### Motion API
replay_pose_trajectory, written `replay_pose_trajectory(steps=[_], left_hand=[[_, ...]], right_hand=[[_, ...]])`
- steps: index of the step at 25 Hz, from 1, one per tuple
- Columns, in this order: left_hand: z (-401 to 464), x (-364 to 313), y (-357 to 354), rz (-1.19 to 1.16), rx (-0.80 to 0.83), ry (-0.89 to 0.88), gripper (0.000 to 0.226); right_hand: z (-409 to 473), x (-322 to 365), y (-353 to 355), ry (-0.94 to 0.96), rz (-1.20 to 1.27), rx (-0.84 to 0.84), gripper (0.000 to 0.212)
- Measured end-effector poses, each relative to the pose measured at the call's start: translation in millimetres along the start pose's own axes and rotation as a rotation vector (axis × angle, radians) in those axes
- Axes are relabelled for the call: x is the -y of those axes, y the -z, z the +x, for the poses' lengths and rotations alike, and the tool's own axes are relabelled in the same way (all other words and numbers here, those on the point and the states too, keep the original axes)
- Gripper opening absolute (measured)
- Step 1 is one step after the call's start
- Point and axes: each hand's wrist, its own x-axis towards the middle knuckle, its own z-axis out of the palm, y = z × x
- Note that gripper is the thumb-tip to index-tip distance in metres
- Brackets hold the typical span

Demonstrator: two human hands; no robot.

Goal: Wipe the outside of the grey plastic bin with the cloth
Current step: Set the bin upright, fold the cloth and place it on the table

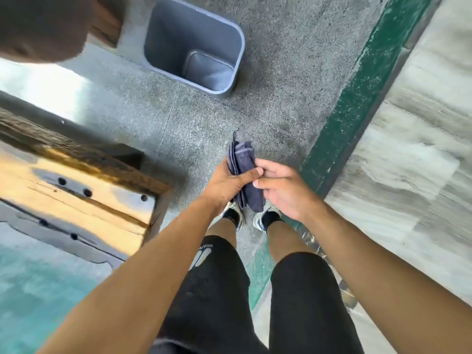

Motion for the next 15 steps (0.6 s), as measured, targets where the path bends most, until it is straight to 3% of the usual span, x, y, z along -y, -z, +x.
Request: replay_pose_trajectory(steps=[5,11,15], left_hand=[[-111.4,-36.1,13.6,-0.050,0.039,-0.067,0.026],[-204.8,-53.1,49.8,-0.022,-0.093,-0.150,0.043],[-246.3,-80.2,71.9,-0.069,-0.086,-0.233,0.042]], right_hand=[[-87.4,5.7,-63.1,-0.004,-0.006,-0.011,0.056],[-150.1,5.8,-131.3,0.011,-0.136,-0.054,0.047],[-188.5,30.8,-182.2,0.120,-0.284,-0.055,0.033]])
